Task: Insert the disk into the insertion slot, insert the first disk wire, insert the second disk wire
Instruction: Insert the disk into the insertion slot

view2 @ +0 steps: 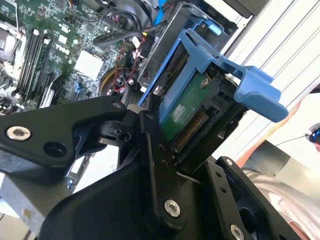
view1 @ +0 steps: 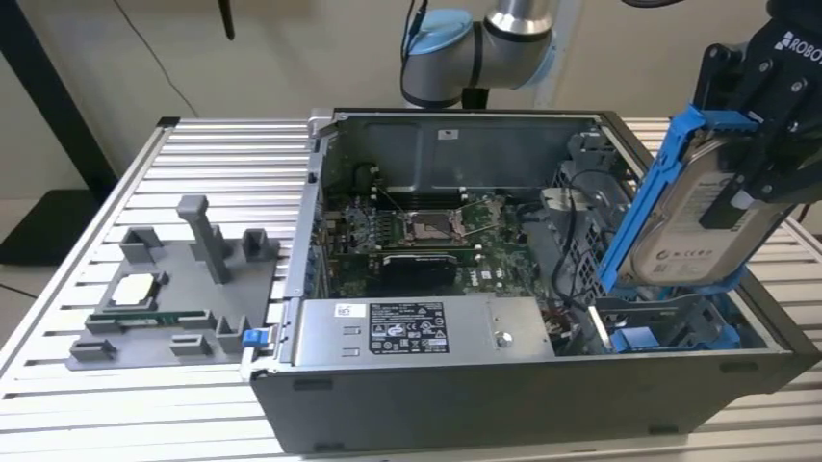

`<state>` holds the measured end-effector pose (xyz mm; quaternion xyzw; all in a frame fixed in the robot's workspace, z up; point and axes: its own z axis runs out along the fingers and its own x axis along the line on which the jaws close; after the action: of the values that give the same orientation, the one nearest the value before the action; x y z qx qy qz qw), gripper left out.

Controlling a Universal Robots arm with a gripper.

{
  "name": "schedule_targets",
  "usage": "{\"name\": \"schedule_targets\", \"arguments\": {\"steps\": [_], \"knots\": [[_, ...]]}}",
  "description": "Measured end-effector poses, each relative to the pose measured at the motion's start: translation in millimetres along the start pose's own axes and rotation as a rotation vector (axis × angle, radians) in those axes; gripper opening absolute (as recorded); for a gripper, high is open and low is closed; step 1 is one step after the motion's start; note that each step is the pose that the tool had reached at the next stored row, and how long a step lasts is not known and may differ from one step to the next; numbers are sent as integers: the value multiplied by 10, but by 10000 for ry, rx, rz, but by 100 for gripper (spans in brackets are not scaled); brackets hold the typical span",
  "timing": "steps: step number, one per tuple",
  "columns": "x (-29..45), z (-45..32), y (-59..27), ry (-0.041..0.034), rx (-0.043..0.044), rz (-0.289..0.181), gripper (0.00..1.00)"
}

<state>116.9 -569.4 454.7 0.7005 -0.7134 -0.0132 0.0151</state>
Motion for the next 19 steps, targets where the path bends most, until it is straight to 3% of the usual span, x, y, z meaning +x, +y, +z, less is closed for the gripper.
{"name": "schedule_targets", "arguments": {"steps": [9,16,19], "knots": [[1,22,-7,-3,0,-1,0],[-1,110,-128,-4,-38,0,0],[-1,139,-173,-44,-53,-2,0]]}}
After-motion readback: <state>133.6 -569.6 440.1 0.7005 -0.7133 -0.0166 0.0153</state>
